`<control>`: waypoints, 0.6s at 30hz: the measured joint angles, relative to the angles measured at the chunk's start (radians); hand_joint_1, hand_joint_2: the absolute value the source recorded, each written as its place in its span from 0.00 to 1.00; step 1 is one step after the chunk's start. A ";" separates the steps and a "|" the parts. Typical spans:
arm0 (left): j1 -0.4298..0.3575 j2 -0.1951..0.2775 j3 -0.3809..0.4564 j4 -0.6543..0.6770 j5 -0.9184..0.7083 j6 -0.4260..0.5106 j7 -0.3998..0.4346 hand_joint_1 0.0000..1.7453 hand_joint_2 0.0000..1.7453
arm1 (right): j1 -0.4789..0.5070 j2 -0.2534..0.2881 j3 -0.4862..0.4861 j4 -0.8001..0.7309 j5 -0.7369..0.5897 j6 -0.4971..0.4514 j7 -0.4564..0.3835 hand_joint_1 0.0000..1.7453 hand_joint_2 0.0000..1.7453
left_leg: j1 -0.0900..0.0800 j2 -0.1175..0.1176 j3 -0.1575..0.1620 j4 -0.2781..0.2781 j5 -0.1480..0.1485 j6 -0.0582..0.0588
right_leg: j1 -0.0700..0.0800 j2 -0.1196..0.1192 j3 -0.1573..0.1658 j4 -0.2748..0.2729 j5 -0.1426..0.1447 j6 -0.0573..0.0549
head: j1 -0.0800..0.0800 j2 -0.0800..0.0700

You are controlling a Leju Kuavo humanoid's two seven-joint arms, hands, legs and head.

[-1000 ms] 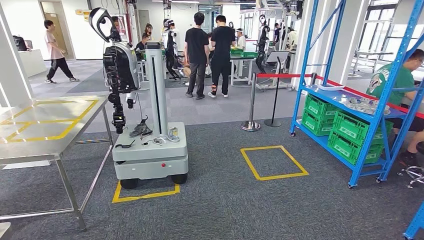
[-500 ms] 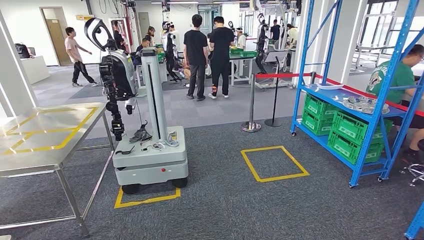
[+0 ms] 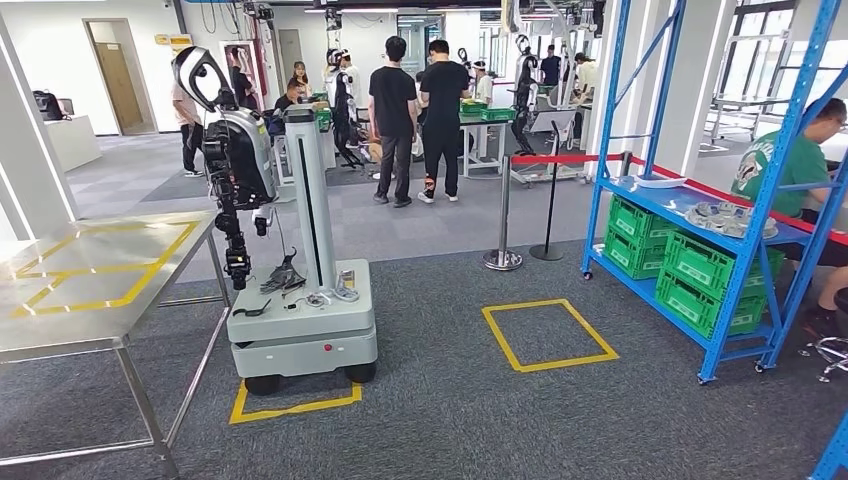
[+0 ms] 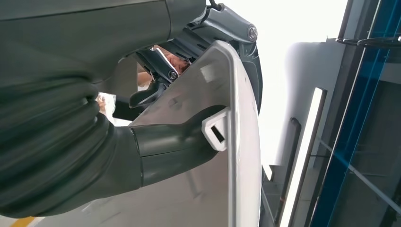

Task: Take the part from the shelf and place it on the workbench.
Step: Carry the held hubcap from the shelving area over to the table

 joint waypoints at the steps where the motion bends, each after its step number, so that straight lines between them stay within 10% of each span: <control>1: -0.003 -0.009 0.001 -0.003 -0.012 -0.001 0.000 1.00 1.00 | -0.001 0.000 0.000 0.000 0.000 -0.003 0.008 0.00 1.00 | 0.000 -0.001 -0.007 0.012 -0.005 0.000 | 0.000 -0.001 -0.006 0.011 -0.005 0.000 | 0.000 0.000; 11: -0.034 -0.058 0.001 0.000 -0.054 -0.001 -0.006 1.00 1.00 | -0.005 0.000 -0.005 0.000 -0.021 -0.041 0.016 0.00 1.00 | -0.001 0.000 -0.130 0.229 -0.096 0.001 | -0.002 -0.002 -0.119 0.209 -0.087 -0.001 | 0.000 0.000; 18: -0.049 -0.091 0.001 0.000 -0.077 -0.008 -0.009 1.00 1.00 | -0.005 0.000 -0.009 0.000 -0.033 -0.051 0.001 0.00 1.00 | -0.003 0.001 -0.158 0.279 -0.117 0.000 | -0.003 -0.001 -0.147 0.259 -0.108 -0.002 | 0.000 0.000</control>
